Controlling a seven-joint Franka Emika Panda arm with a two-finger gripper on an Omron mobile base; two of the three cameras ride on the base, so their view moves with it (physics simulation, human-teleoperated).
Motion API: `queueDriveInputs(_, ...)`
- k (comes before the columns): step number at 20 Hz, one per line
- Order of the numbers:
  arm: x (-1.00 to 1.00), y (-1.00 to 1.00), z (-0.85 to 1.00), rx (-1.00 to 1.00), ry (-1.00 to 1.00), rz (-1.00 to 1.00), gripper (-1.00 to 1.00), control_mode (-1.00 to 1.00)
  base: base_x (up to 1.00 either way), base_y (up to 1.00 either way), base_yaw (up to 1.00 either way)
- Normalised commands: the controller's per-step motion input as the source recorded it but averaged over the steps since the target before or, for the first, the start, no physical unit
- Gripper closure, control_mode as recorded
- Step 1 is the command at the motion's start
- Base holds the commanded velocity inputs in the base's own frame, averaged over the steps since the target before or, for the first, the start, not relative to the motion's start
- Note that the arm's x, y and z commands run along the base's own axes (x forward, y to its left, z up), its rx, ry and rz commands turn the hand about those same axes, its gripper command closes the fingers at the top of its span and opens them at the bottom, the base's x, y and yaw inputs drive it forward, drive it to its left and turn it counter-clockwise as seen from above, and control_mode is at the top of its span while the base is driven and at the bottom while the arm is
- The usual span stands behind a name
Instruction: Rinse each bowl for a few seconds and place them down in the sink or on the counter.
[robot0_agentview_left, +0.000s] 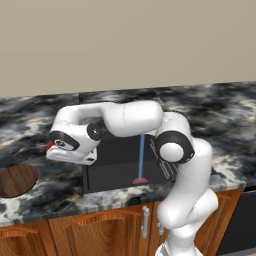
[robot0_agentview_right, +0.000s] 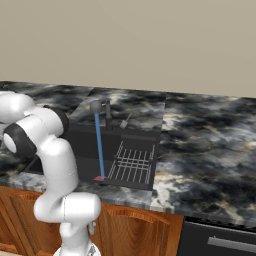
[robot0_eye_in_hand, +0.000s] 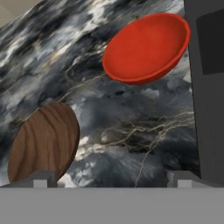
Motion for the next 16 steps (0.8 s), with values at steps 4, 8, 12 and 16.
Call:
queueDriveInputs(4, 0.00, 0.41, 0.25, -0.20, 0.05, 0.00, -1.00, -1.00, 0.00, 0.00, 0.00)
queueDriveInputs(8, 0.00, 0.37, 0.25, -0.19, 0.07, 0.00, -1.00, -1.00, 0.00, 0.00, 0.00)
queueDriveInputs(12, 0.00, 0.36, 0.23, -0.20, 0.06, 0.00, -1.00, -1.00, 0.00, 0.00, 0.00)
queueDriveInputs(16, 0.00, 0.37, 0.21, -0.22, 0.04, 0.00, -1.00, -1.00, 0.00, 0.00, 0.00)
